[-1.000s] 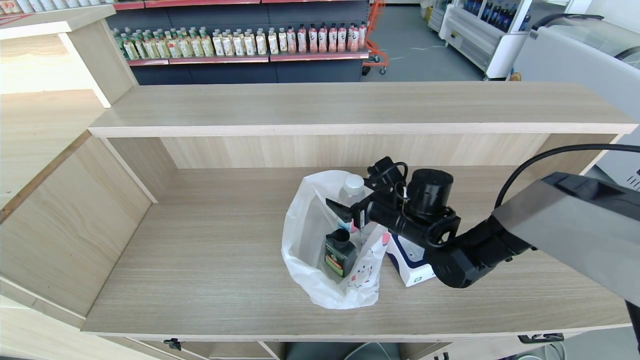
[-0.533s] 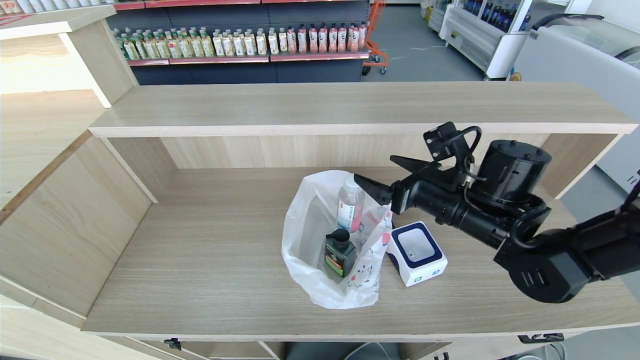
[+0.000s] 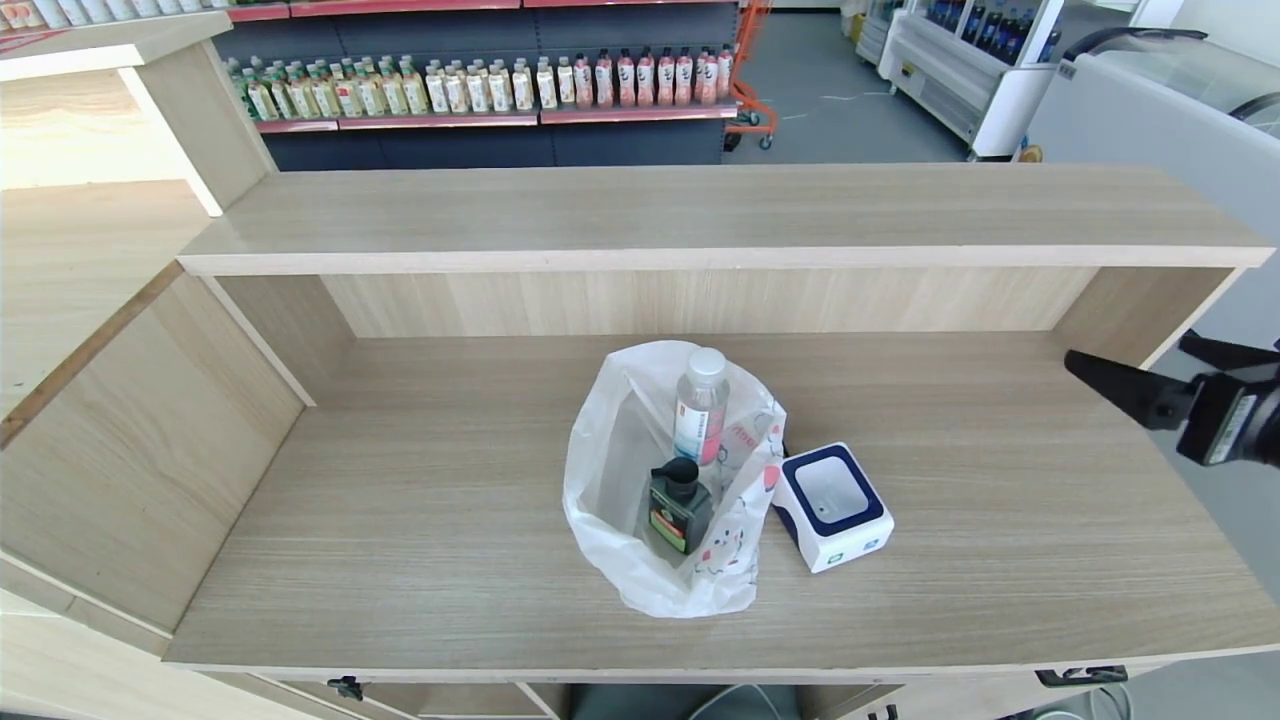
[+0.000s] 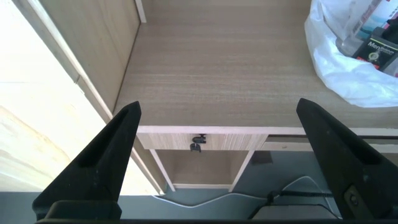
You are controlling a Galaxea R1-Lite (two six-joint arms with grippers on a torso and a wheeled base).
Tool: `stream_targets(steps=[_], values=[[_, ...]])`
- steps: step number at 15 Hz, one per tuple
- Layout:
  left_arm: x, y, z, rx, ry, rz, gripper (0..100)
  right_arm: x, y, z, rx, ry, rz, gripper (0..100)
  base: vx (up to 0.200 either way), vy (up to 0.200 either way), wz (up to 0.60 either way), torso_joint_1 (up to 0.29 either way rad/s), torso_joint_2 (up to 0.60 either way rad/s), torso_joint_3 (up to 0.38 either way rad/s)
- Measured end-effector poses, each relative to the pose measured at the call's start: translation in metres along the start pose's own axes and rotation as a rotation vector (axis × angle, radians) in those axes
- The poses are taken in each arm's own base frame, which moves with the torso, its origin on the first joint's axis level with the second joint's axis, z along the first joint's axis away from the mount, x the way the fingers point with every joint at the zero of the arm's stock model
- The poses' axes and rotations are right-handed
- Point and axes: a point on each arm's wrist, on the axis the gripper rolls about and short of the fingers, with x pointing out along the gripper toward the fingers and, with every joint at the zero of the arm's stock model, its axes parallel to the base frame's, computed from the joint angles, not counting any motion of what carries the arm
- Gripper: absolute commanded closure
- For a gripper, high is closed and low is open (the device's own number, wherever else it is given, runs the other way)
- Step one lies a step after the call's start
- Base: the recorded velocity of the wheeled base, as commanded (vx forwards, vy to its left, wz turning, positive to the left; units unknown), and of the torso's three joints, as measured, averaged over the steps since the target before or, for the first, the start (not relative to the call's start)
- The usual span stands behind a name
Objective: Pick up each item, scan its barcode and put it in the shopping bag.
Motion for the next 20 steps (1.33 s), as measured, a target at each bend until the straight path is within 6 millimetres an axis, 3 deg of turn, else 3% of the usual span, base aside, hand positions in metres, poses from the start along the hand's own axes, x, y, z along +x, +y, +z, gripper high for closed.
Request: stream_targets(steps=[3,5,9,12,20], values=[[0.0,0.0,0.0,0.0,0.0,0.0,0,-0.069,0.003,-0.042,0.008,0.027,-0.094,0,0.0,0.0,0.0,0.0,0.0,0.0],[0.0,0.0,0.0,0.0,0.0,0.0,0,-0.104,0.011,-0.072,0.009,0.022,-0.117,0,0.0,0.0,0.0,0.0,0.0,0.0],[0.0,0.0,0.0,0.0,0.0,0.0,0,-0.152,0.024,-0.126,0.017,0.058,-0.128,0,0.0,0.0,0.0,0.0,0.0,0.0],[0.0,0.0,0.0,0.0,0.0,0.0,0,-0.172,0.03,-0.151,0.021,0.049,-0.141,0,0.0,0.0,0.0,0.0,0.0,0.0],[0.0,0.0,0.0,0.0,0.0,0.0,0,-0.183,0.032,-0.156,0.011,-0.075,-0.129,0,0.0,0.0,0.0,0.0,0.0,0.0]])
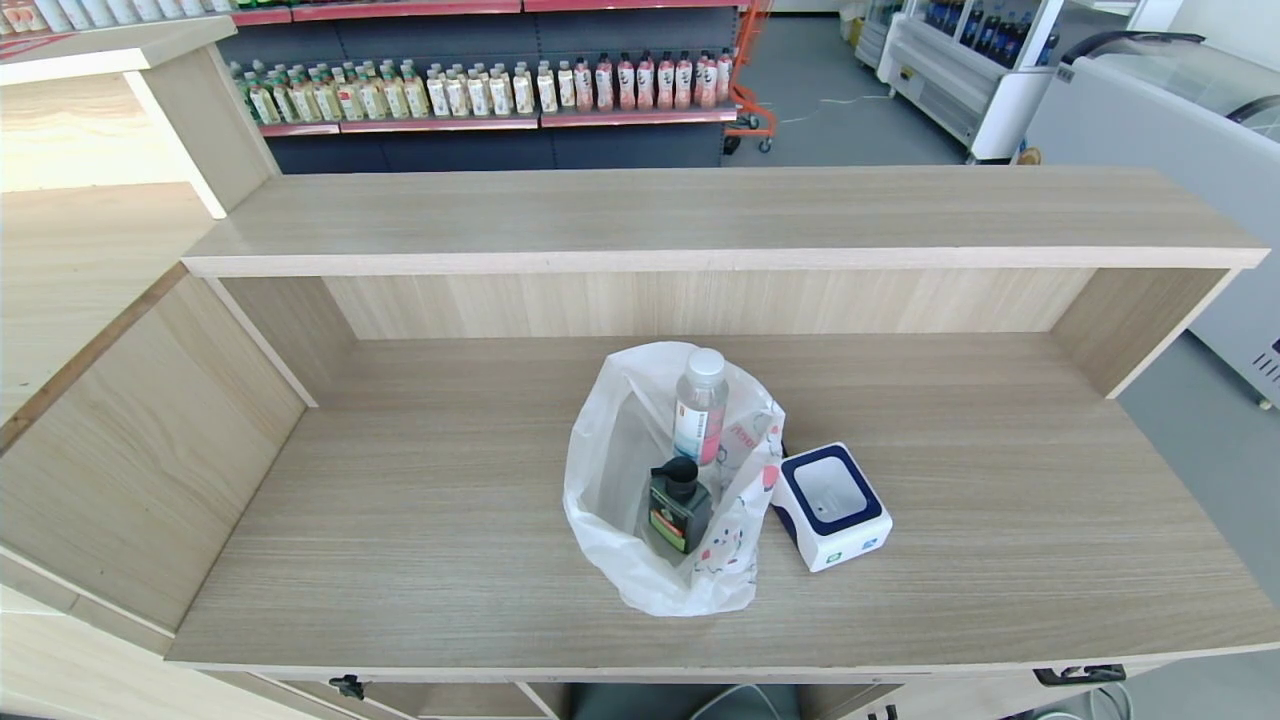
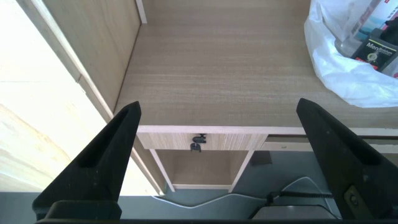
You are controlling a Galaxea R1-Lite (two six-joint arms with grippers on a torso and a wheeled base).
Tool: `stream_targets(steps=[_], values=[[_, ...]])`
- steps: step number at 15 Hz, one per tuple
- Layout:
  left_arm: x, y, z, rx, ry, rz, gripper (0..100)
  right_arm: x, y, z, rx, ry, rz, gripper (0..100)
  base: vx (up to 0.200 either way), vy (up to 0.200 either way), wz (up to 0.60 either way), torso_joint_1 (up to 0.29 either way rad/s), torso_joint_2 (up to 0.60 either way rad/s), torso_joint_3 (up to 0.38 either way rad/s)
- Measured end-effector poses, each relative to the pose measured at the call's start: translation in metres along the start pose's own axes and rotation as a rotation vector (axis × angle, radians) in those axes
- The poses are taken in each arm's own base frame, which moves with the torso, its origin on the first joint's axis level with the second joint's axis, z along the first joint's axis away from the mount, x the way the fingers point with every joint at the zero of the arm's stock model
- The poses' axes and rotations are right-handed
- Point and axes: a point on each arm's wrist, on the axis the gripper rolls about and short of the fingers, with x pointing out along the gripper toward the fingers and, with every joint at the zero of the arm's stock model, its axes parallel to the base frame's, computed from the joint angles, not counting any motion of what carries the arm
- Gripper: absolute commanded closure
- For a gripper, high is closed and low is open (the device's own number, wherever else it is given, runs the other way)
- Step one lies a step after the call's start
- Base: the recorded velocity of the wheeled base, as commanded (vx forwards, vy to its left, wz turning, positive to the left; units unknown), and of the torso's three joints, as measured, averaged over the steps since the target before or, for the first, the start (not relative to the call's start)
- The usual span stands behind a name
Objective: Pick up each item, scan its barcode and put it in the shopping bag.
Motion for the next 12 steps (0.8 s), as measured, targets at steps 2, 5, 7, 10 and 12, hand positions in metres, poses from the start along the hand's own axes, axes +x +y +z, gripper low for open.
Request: stream_targets(steps=[2,5,7,10,12], values=[[0.0,0.0,0.0,0.0,0.0,0.0,0,-0.0002,0.0,0.0,0.0,-0.002,0.0,0,0.0,0.0,0.0,0.0,0.0,0.0],[0.0,0.0,0.0,0.0,0.0,0.0,0,-0.0002,0.0,0.0,-0.002,-0.003,0.0,0,0.0,0.0,0.0,0.0,0.0,0.0],[0.0,0.0,0.0,0.0,0.0,0.0,0,-0.0002,0.0,-0.0002,-0.001,-0.001,0.0,0,0.0,0.0,0.0,0.0,0.0,0.0],[0.0,0.0,0.0,0.0,0.0,0.0,0,-0.0002,0.0,-0.0001,-0.002,-0.002,0.0,0,0.0,0.0,0.0,0.0,0.0,0.0],[0.0,0.0,0.0,0.0,0.0,-0.001,0,-0.0002,0.0,-0.0001,-0.003,-0.002,0.0,0,0.0,0.0,0.0,0.0,0.0,0.0]])
